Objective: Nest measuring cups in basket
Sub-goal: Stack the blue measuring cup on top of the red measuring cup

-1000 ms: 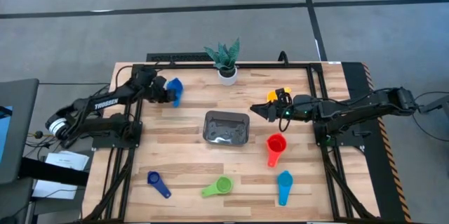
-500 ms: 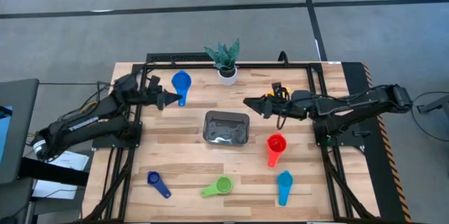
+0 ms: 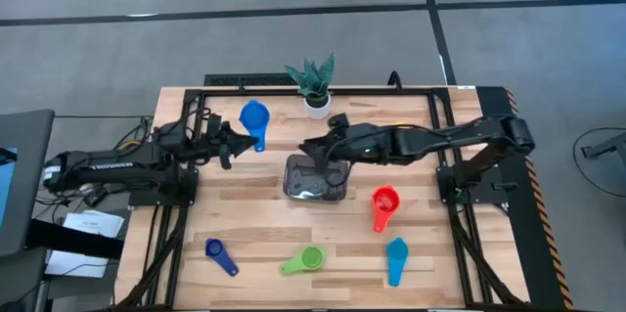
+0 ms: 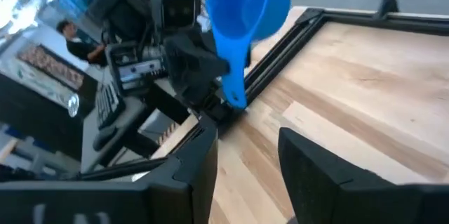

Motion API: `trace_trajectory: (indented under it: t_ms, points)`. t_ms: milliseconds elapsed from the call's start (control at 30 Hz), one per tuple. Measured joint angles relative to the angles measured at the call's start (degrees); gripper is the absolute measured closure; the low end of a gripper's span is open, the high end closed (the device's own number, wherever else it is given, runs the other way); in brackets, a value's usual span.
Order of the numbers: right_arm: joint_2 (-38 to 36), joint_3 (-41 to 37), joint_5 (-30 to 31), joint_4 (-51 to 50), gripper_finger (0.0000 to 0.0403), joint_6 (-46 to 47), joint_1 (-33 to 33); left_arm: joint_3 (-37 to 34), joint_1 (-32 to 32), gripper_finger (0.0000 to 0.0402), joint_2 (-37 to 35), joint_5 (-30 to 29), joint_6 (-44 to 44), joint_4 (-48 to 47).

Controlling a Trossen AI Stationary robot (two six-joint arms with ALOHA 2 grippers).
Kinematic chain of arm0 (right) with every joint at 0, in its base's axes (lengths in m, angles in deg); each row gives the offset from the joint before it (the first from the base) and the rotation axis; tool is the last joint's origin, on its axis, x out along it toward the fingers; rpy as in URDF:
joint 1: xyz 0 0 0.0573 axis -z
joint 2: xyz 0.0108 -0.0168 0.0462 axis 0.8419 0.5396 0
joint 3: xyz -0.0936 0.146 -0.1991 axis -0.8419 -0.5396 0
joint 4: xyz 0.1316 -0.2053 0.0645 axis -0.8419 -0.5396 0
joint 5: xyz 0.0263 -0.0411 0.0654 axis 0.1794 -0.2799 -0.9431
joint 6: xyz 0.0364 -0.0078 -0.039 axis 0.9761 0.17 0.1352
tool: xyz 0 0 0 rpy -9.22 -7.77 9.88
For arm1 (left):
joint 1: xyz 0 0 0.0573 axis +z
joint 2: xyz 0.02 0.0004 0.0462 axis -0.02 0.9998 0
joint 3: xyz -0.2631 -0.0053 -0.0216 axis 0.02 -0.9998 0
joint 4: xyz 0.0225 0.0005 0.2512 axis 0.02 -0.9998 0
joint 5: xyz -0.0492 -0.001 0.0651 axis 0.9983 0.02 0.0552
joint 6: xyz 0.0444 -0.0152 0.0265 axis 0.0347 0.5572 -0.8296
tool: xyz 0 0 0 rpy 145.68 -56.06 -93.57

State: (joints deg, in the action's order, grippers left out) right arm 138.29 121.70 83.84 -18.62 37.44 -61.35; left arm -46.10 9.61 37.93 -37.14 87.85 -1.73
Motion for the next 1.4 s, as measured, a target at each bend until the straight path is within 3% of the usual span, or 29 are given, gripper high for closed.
trace_trajectory:
  t_ms: [233, 700, 833, 1067, 1233, 1400]
  points:
    - [6.55, 7.80, -6.27, 1.67, 0.0230, -3.87, -0.47, 0.21, -3.62, 0.0401, 6.17, 3.11, 3.95, 16.03]
    - [10.44, 13.06, -7.30, 2.58, 0.0240, -5.63, -1.03, 6.71, -6.61, 0.0401, 14.45, 6.48, 2.95, 20.45]
    - [10.44, 13.04, -7.35, 2.78, 0.0273, -5.63, -1.25, 7.67, -6.59, 0.0401, 15.97, 6.61, 2.70, 20.57]
    - [10.31, 13.04, -7.78, 1.76, 0.0385, -6.22, -1.23, 7.76, -6.57, 0.0401, 18.03, 7.73, 4.42, 22.08]
    - [10.03, 13.04, -12.09, 0.27, 0.0393, -6.41, -1.15, 7.75, -6.61, 0.0380, 18.22, 7.31, 4.72, 21.41]
    - [7.84, 13.19, -17.94, -9.01, 0.0397, -4.12, -1.78, 7.65, -6.38, 0.0338, 16.53, 6.38, 0.85, 19.12]
